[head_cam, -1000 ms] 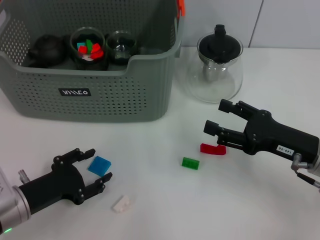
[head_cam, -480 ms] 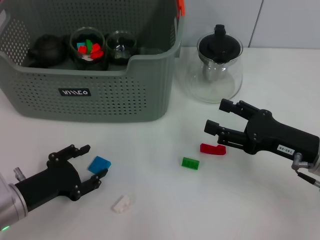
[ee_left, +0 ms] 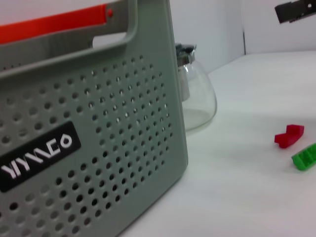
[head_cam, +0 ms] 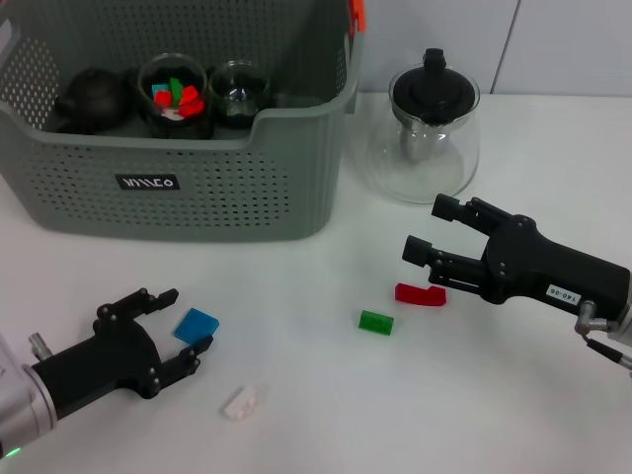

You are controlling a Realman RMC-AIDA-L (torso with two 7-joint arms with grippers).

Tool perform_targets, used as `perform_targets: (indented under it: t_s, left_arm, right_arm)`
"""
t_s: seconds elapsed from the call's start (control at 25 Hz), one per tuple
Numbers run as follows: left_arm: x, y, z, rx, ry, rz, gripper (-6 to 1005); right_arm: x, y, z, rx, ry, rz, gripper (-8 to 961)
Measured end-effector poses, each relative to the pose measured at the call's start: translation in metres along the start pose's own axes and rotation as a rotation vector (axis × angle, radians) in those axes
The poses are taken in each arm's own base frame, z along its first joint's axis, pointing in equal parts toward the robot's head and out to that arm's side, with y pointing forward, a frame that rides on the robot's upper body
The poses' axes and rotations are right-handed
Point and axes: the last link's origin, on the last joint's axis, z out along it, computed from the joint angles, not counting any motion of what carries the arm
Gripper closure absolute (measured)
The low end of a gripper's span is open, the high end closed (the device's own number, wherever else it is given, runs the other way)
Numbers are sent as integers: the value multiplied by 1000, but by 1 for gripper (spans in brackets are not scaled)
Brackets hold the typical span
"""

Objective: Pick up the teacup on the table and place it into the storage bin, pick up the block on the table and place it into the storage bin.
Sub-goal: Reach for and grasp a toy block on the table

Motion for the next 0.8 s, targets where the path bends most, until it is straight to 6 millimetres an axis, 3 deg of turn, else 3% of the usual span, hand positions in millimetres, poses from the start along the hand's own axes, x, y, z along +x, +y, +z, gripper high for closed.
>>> perform_targets:
  t_s: [0.8]
  left_arm:
    - [-1,-6,-3,52,7,-27,304]
  right_arm:
    - [0,-1,0,11,2,1,8]
